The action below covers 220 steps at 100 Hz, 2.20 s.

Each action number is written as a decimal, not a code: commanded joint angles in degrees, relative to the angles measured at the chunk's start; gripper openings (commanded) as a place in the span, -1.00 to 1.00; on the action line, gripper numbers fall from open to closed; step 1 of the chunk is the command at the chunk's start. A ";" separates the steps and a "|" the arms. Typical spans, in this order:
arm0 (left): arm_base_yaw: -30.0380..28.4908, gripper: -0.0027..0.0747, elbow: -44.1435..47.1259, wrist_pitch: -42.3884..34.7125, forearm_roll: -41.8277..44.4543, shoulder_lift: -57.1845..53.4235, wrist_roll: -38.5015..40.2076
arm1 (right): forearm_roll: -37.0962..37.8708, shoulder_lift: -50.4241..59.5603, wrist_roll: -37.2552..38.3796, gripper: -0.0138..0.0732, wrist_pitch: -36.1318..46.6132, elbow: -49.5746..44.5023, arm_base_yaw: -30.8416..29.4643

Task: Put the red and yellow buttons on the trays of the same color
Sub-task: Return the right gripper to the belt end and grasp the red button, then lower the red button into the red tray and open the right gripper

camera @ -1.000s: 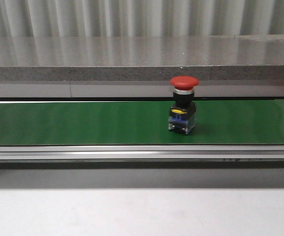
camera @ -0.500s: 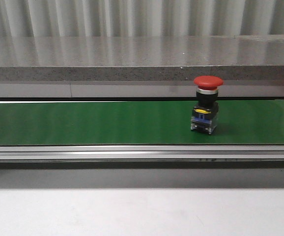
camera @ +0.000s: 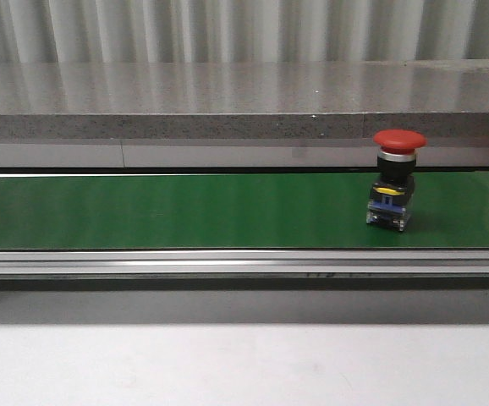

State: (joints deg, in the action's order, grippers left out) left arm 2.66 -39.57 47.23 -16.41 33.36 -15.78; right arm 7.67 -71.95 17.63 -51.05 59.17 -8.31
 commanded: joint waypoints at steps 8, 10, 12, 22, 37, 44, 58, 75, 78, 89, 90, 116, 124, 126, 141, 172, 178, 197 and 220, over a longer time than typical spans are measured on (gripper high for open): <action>0.52 -0.98 -1.48 -3.40 -1.42 0.12 -0.03 | 0.84 1.63 -0.89 0.70 1.01 1.68 4.23; 0.52 -0.98 -1.48 -3.40 -1.42 0.12 -0.03 | 0.79 1.63 -0.99 0.70 0.80 1.68 4.69; 0.52 -0.98 -1.48 -3.40 -1.42 0.12 -0.03 | 0.62 1.63 -1.32 0.70 0.38 1.81 5.18; 0.52 -0.98 -1.48 -3.40 -1.42 0.12 -0.03 | -2.13 1.54 -5.80 0.70 -2.29 3.28 7.48; 0.52 -0.98 -1.48 -3.40 -1.42 0.12 -0.03 | -11.80 0.39 -17.63 0.70 -7.70 7.40 10.15; 0.52 -0.98 -1.48 -3.40 -1.42 0.12 -0.03 | -16.72 -0.96 -22.71 0.70 -11.45 9.65 10.58; 0.52 -0.98 -1.48 -3.40 -1.42 0.12 -0.03 | -21.89 -4.66 -26.90 0.70 -15.74 12.93 10.74; 0.52 -0.98 -1.48 -3.40 -1.42 0.12 -0.03 | -22.07 -8.88 -27.71 0.70 -14.93 13.73 10.74; 0.52 -0.98 -1.48 -3.40 -1.42 0.12 -0.03 | -22.11 -9.53 -28.09 0.70 -14.92 13.73 10.81; 0.52 -0.98 -1.48 -3.40 -1.42 0.12 -0.03 | -22.82 -11.99 -29.80 0.70 -15.34 13.73 11.25; 0.52 -0.98 -1.48 -3.40 -1.42 0.12 -0.03 | -22.82 -12.13 -29.89 0.70 -15.34 13.73 11.37; 0.52 -0.98 -1.48 -3.40 -1.42 0.12 -0.03 | -22.54 -16.46 -31.59 0.70 -9.68 13.73 12.35; 0.52 -0.98 -1.48 -3.40 -1.42 0.12 -0.03 | -22.54 -17.53 -31.59 0.63 -7.29 13.73 12.35; 0.52 -0.98 -1.48 -3.40 -1.42 0.12 -0.03 | -22.54 -17.62 -31.59 0.59 -7.00 13.73 12.35; 0.52 -0.98 -1.48 -3.40 -1.42 0.12 -0.03 | -21.20 -17.83 -31.59 0.10 -6.87 13.73 12.35; 0.52 -0.98 -1.48 -3.40 -1.42 0.12 -0.03 | -20.58 -15.99 -30.44 -0.21 -5.93 14.15 11.22; 0.52 -0.98 -1.48 -3.40 -1.42 0.12 -0.03 | -20.58 -14.96 -28.38 -0.21 -5.59 14.87 9.65; 0.52 -0.98 -1.48 -3.40 -1.42 0.12 -0.03 | -20.52 -13.08 -24.13 -0.21 -4.93 18.27 1.23; 0.52 -0.98 -1.48 -3.40 -1.42 0.12 -0.03 | -20.52 -13.15 -21.03 -0.21 -1.92 18.88 -10.21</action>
State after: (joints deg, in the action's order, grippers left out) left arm 2.66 -39.57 47.23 -16.41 33.36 -15.78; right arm -12.56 -87.49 -5.21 -56.53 76.07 -14.90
